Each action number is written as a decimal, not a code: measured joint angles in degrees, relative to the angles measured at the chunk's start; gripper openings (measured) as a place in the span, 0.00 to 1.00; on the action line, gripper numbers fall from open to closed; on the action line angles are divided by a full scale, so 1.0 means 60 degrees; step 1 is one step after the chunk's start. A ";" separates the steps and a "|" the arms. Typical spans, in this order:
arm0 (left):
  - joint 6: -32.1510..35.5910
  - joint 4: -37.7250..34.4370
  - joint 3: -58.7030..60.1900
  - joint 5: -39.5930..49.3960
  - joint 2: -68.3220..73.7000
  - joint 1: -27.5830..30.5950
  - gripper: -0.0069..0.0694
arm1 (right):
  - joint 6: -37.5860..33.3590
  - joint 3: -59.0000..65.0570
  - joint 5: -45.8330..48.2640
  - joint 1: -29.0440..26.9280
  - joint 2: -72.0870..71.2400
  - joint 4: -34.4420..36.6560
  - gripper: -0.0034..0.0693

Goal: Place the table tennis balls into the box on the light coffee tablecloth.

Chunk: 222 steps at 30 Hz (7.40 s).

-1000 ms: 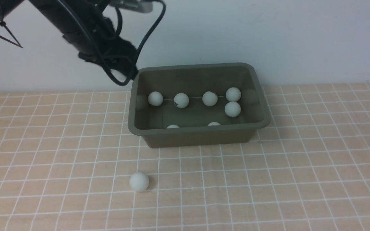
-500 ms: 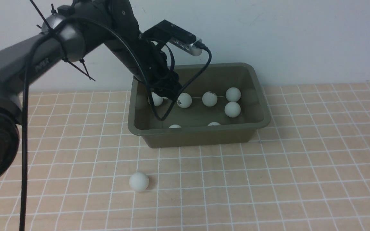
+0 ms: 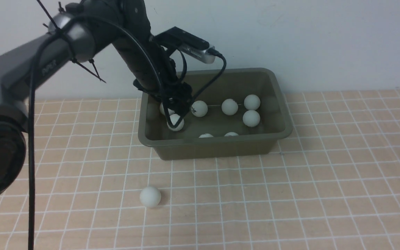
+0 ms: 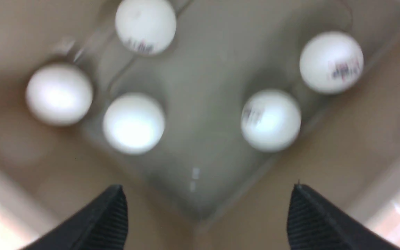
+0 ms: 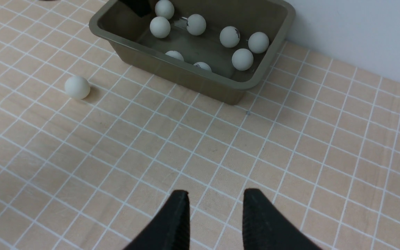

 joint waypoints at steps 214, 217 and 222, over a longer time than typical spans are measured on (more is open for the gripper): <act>0.1400 -0.3590 1.9458 -0.6876 -2.0483 0.3646 0.00 | 0.0812 0.6343 -0.5869 0.0000 -0.4482 -0.0723 0.34; 0.1400 -0.3851 1.9458 -0.6790 -2.0483 0.3646 0.00 | 0.0812 0.6343 -0.5869 0.0000 -0.4482 -0.0723 0.34; 0.1400 -0.4129 1.9458 -0.6675 -2.0483 0.3646 0.00 | 0.0812 0.6343 -0.5869 0.0000 -0.4482 -0.0723 0.34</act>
